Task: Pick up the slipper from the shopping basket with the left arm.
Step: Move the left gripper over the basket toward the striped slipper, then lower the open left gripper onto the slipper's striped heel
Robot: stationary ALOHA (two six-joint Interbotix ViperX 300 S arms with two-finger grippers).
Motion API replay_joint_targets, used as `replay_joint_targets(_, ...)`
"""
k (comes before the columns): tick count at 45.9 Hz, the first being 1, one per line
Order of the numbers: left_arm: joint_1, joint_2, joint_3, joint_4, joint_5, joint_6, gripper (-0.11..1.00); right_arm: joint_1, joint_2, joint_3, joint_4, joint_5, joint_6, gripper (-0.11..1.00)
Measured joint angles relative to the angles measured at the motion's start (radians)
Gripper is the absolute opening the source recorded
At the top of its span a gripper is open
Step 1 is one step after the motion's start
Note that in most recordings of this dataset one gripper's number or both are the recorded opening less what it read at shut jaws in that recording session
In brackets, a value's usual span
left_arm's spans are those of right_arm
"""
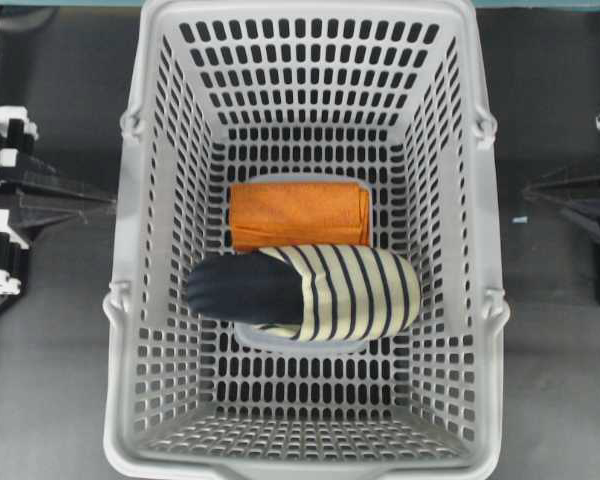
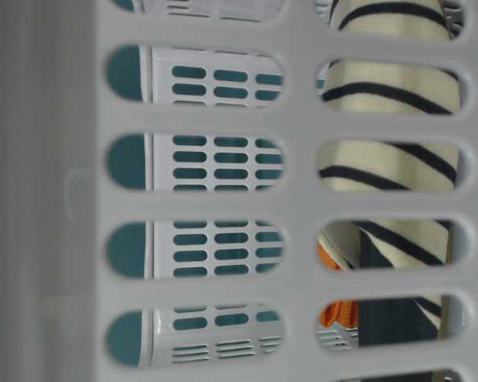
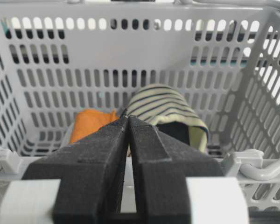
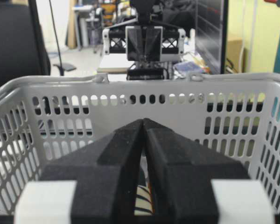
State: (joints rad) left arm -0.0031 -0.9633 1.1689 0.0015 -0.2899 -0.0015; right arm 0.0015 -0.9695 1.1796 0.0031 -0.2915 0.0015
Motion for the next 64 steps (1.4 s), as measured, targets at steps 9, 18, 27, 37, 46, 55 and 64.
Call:
replay_joint_targets(9,-0.037,0.012,-0.127,0.038,0.206,-0.009,0.0,0.002,0.009,0.005,0.023,0.029,0.041,0.0)
replay_joint_targets(18,-0.035,0.123,-0.321,0.04,0.443,-0.009,0.0,0.006,0.003,0.006,0.028,0.083,0.121,0.0)
replay_joint_targets(27,-0.058,0.311,-0.551,0.041,0.635,-0.008,0.0,0.006,-0.025,0.006,0.026,0.14,0.127,0.0)
replay_joint_targets(37,-0.095,0.552,-0.795,0.04,0.867,-0.006,0.0,0.008,-0.054,0.006,0.026,0.179,0.135,0.0)
replay_joint_targets(46,-0.11,0.784,-1.008,0.041,1.092,-0.032,0.0,0.009,-0.086,0.006,0.026,0.221,0.135,0.0)
replay_joint_targets(55,-0.12,0.963,-1.181,0.041,1.273,-0.066,0.2,0.009,-0.112,0.011,0.026,0.233,0.133,0.0)
replay_joint_targets(64,-0.123,1.077,-1.282,0.041,1.313,-0.14,0.78,0.012,-0.117,0.02,0.026,0.235,0.135,0.0)
